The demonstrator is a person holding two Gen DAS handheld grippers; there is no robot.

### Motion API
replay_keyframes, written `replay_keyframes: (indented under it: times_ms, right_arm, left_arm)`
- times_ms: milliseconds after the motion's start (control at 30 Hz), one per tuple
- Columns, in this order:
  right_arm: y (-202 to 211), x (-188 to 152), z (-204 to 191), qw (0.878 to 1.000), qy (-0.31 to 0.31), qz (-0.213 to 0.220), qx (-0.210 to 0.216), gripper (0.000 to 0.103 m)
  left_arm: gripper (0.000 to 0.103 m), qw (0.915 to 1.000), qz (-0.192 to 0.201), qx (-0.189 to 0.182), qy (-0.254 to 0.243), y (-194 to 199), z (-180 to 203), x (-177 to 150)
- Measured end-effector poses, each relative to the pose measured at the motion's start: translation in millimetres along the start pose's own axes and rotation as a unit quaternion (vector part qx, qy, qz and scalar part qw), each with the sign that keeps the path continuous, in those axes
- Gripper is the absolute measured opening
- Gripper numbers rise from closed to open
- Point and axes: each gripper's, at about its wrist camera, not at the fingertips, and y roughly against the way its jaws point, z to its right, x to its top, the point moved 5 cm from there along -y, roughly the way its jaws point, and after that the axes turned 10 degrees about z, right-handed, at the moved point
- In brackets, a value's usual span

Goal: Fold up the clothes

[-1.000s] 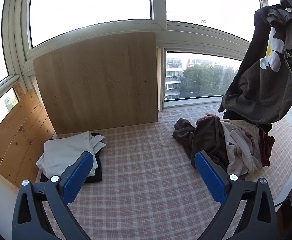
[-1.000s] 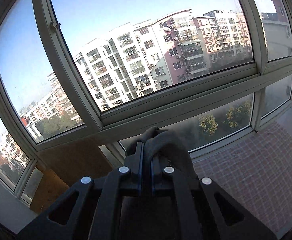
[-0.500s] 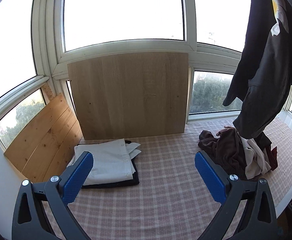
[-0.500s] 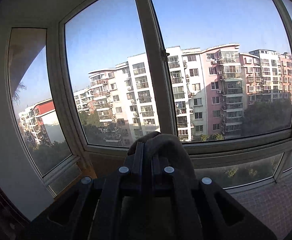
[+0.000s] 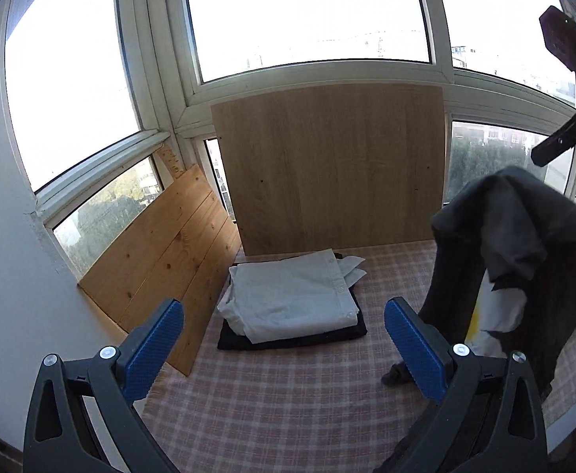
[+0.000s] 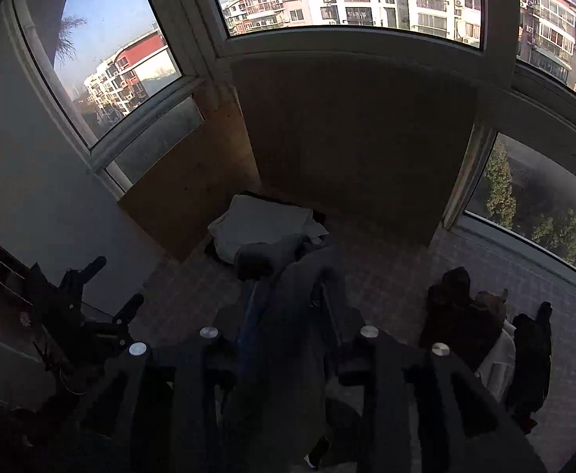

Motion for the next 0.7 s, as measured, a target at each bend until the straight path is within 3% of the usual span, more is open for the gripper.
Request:
replay_keyframes:
  times_ms: [33,100,233,300,367,500,600,700]
  right_arm:
    - [-31.5,-21.8,4.2,0.999,0.001,-0.035,-0.001,0.033]
    - [-70.1,-54.6,15.7,0.998,-0.021,-0.064,0.013,0.033]
    - [-70.2,-107.3,49.5,0.995,-0.094,-0.040,0.017,0.035]
    - [-69.6,-139.5,61.3,0.992,-0.116,-0.043,-0.004,0.050]
    - [-76.2,-182.4,68.5,0.988,-0.141,-0.067,-0.016,0.050]
    - [-99.8,-253.2,79.7,0.970,-0.227,-0.087,-0.011,0.050]
    - [-112.5,-278.1,85.6,0.961,-0.269,-0.068,-0.025,0.050]
    - [-120.3,-292.0,83.0,0.950,-0.306,-0.052,-0.022,0.050]
  left_arm:
    - [0.103,0.9999,-0.007,-0.001,-0.009,-6.1,2.8,-4.5]
    - [0.103,0.9991,-0.022,-0.021,-0.029,-23.9,15.4,-11.7]
    - [0.103,0.9918,-0.057,-0.086,-0.075,-66.7,50.1,-26.6]
    - [0.103,0.9852,-0.075,-0.119,-0.098,-87.8,67.2,-34.2]
    - [0.103,0.9768,-0.092,-0.151,-0.121,-108.6,84.2,-41.9]
    - [0.102,0.9544,-0.126,-0.214,-0.165,-149.7,117.5,-57.2]
    - [0.102,0.9328,-0.149,-0.261,-0.199,-178.4,142.4,-68.8]
    - [0.102,0.9062,-0.139,-0.302,-0.261,-172.8,175.0,-79.7]
